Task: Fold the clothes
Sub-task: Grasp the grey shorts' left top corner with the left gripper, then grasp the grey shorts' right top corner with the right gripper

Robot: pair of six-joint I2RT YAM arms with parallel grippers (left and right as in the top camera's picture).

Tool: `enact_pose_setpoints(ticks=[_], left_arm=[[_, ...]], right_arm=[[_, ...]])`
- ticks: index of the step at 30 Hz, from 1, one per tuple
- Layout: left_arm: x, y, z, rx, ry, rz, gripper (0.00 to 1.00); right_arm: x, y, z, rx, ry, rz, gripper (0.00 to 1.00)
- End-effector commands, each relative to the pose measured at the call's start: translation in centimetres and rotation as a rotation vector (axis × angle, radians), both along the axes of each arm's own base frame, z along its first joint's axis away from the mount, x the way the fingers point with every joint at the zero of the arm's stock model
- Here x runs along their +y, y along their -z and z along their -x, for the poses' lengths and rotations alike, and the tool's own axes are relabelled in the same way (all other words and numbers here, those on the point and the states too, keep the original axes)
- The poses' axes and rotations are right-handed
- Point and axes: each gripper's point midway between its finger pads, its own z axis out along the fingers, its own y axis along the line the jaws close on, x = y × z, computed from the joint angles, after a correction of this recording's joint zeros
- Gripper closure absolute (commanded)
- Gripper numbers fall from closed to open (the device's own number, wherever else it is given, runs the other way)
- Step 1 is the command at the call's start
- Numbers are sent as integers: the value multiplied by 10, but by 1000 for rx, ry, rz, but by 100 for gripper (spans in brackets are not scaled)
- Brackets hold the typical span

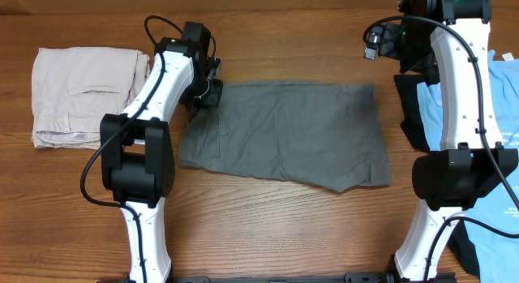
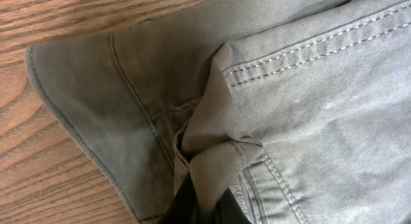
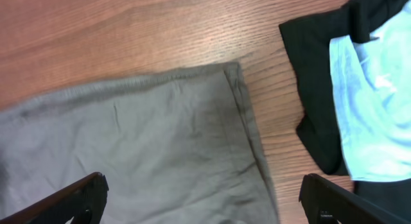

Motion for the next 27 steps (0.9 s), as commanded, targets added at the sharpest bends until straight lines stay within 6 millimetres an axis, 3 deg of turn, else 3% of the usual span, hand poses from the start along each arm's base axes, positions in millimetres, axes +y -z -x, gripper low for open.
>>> enact_pose_setpoints(ticks=[1, 4, 5, 6, 7, 8, 12, 17, 21, 27], left_arm=[[3, -10, 1, -18, -16, -13, 96], [3, -10, 1, -18, -16, -13, 96], [3, -10, 1, -18, -16, -13, 96], [3, -10, 1, -18, -16, -13, 96], [3, -10, 1, -18, -16, -13, 96], [3, -10, 1, -18, -16, -13, 96], [3, -10, 1, -18, -16, -13, 95], [3, -10, 0, -22, -16, -12, 94], [3, -10, -1, -26, -15, -12, 93], [3, -10, -1, -26, -15, -12, 93]], right_arm=[[4, 4, 0, 1, -182, 26, 0], [9, 18, 1, 15, -358, 21, 9], [9, 24, 0, 17, -390, 10, 16], [10, 30, -2, 14, -419, -8, 30], [12, 34, -3, 9, -447, -24, 39], [13, 41, -3, 8, -486, -42, 41], [5, 72, 0, 29, -577, -49, 33], [-7, 108, -18, -31, -586, -23, 33], [8, 128, -23, -103, -688, -81, 32], [10, 151, -33, -166, -701, -70, 32]])
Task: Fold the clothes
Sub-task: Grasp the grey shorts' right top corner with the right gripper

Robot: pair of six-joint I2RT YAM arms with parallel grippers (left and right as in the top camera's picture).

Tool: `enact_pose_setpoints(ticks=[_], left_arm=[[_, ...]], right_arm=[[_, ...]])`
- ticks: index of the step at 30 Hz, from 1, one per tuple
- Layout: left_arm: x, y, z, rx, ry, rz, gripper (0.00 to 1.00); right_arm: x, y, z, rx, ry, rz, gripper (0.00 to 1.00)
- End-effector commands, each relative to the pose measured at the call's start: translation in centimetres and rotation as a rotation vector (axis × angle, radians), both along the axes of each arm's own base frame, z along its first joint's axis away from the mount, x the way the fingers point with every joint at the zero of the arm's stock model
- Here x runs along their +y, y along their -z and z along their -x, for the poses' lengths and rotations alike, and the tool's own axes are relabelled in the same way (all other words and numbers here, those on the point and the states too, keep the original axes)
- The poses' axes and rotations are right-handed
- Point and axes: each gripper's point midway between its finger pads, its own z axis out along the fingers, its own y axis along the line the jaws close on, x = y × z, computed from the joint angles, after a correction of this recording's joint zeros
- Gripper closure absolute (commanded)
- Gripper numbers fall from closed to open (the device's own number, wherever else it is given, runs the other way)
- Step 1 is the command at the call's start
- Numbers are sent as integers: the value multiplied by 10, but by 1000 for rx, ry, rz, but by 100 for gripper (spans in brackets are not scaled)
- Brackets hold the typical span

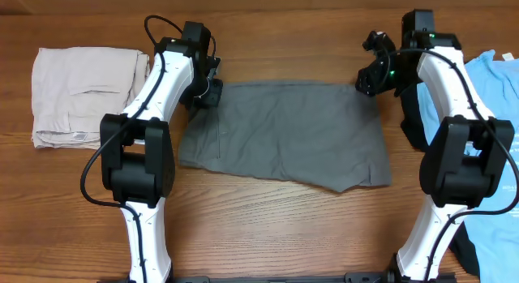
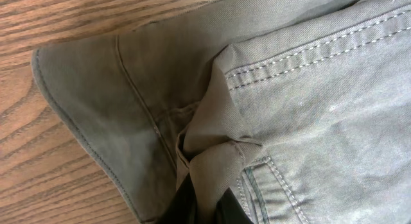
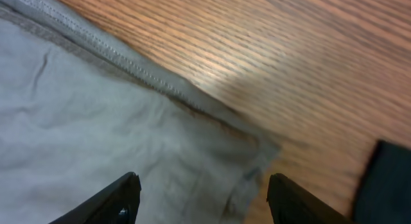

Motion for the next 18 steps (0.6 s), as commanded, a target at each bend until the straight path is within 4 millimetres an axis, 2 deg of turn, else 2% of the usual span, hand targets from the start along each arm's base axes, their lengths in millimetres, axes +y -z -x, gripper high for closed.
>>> enact_pose_setpoints(ticks=[1, 5, 10, 18], left_arm=[[2, -10, 0, -21, -14, -6, 92], [2, -10, 0, -21, -15, -9, 92], [2, -10, 0, -21, -15, -9, 92], [2, -10, -2, -31, -15, -7, 92]], right_arm=[[9, 11, -2, -29, -47, -37, 32], [11, 13, -11, -83, -65, -49, 31], [11, 12, -20, -128, -76, -42, 25], [14, 33, -15, -113, -80, -59, 30]])
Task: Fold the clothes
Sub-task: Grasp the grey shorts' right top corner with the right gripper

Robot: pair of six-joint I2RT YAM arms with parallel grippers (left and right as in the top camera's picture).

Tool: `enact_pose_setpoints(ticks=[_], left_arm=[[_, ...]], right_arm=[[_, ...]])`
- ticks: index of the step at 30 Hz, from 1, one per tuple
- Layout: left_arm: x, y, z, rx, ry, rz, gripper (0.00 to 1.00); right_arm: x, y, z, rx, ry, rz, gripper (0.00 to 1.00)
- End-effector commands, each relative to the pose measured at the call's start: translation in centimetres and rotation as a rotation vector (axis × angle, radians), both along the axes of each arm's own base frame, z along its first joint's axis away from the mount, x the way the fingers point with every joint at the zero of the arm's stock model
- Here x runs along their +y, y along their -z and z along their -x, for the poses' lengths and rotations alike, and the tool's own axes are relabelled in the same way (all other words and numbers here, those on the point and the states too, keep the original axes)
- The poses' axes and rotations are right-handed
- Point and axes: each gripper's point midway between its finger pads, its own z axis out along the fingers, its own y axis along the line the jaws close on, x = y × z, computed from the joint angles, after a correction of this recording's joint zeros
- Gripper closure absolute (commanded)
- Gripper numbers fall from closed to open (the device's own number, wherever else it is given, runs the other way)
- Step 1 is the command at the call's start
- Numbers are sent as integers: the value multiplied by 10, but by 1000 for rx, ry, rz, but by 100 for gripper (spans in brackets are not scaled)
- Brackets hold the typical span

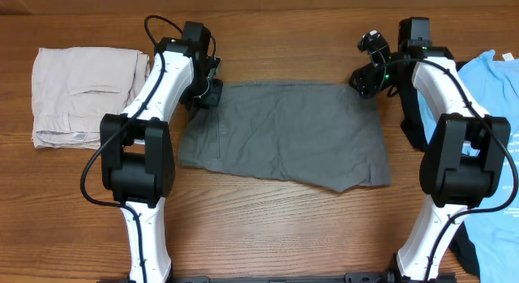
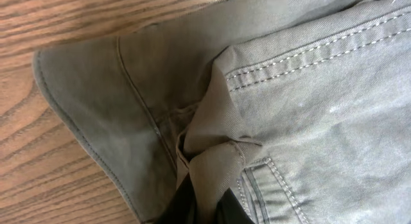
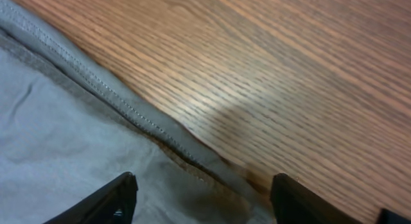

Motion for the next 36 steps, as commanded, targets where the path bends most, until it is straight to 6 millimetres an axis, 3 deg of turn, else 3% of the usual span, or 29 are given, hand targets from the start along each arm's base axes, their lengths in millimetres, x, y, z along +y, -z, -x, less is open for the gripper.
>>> enact_pose_setpoints(ticks=[1, 10, 13, 16, 23, 27, 32, 36], left_arm=[[2, -10, -2, -28, -15, -7, 92], [2, -10, -3, -32, -15, -6, 91], [2, -10, -2, -31, -15, -7, 91], [2, -10, -3, -32, -15, -7, 91], [2, -10, -3, -34, -15, -6, 90], [2, -10, -3, -34, -15, -6, 90], [2, -10, -3, -34, -15, -6, 90], [2, -10, -3, -34, -15, -6, 90]], right_arm=[[5, 20, 7, 41, -14, -22, 30], [16, 44, 12, 89, -38, -92, 29], [16, 42, 11, 86, -38, -91, 54], [16, 33, 10, 83, -34, -93, 62], [16, -22, 0, 12, -37, -86, 55], [16, -41, 6, 11, -36, -87, 55], [17, -37, 22, 83, -32, -94, 63], [17, -30, 32, 125, -29, -95, 62]])
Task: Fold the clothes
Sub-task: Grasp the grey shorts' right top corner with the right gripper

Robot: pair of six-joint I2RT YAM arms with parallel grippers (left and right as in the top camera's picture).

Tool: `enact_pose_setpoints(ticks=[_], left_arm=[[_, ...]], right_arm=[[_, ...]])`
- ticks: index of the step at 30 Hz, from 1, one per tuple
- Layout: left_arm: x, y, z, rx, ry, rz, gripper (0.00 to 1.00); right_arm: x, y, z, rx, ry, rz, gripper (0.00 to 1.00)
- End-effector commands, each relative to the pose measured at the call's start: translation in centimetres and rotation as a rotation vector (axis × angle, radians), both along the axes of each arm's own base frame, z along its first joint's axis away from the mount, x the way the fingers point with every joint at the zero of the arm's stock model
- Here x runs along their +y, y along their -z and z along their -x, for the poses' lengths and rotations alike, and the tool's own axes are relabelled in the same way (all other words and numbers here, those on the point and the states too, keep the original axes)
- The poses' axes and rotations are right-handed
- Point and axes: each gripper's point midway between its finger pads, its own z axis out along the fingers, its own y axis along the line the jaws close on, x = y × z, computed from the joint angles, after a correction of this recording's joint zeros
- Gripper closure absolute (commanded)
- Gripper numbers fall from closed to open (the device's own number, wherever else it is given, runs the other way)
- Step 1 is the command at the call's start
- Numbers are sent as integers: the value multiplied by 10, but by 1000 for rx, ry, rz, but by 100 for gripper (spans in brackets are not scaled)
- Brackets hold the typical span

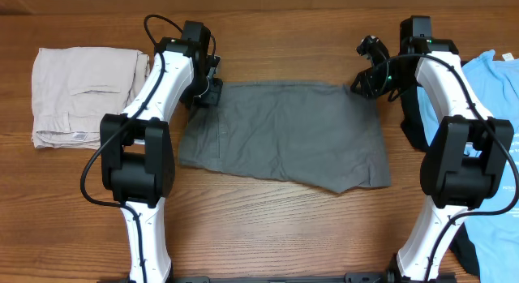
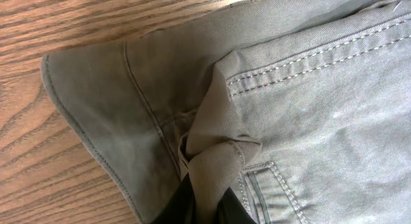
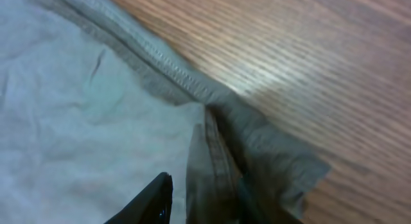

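Observation:
Grey-green shorts [image 1: 284, 133] lie spread flat across the middle of the table. My left gripper [image 1: 208, 90] sits at their far left corner. In the left wrist view it [image 2: 205, 201] is shut on a pinched ridge of the fabric beside the stitched pocket. My right gripper [image 1: 364, 82] is at the far right corner. In the right wrist view it [image 3: 205, 195] has its jaws drawn in around a raised fold of the hemmed corner [image 3: 257, 140]; one dark finger [image 3: 157, 198] shows clearly, the other is blurred behind cloth.
A folded beige garment [image 1: 81, 92] rests at the far left of the table. A black garment [image 1: 412, 121] and a light blue shirt [image 1: 499, 113] lie at the right edge, under the right arm. Bare wood [image 1: 284, 226] stretches in front of the shorts.
My right gripper was open just above the shorts' far right corner; now its jaws are narrowed around a lifted fold of that corner. The left gripper holds as before.
My left gripper stayed shut on the shorts' far left corner throughout. The right gripper was first open, high over the far right corner. Then it was low at that corner, still open, and now it has closed on the hem there.

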Motion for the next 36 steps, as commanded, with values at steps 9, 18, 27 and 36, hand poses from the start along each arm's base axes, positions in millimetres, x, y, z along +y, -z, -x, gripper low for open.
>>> enact_pose_setpoints(ticks=[9, 18, 27, 36], left_arm=[[1, -10, -1, -23, -14, -1, 90], [1, -10, -1, -23, -14, -1, 90], [2, -10, -1, -23, -16, -1, 90], [4, -24, -1, -40, -24, 2, 96]], right_arm=[[5, 8, 0, -6, -9, -12, 55], [6, 14, -3, -9, -11, -12, 54], [6, 32, 3, 6, -11, -14, 81], [7, -10, -4, 29, 63, -43, 96]])
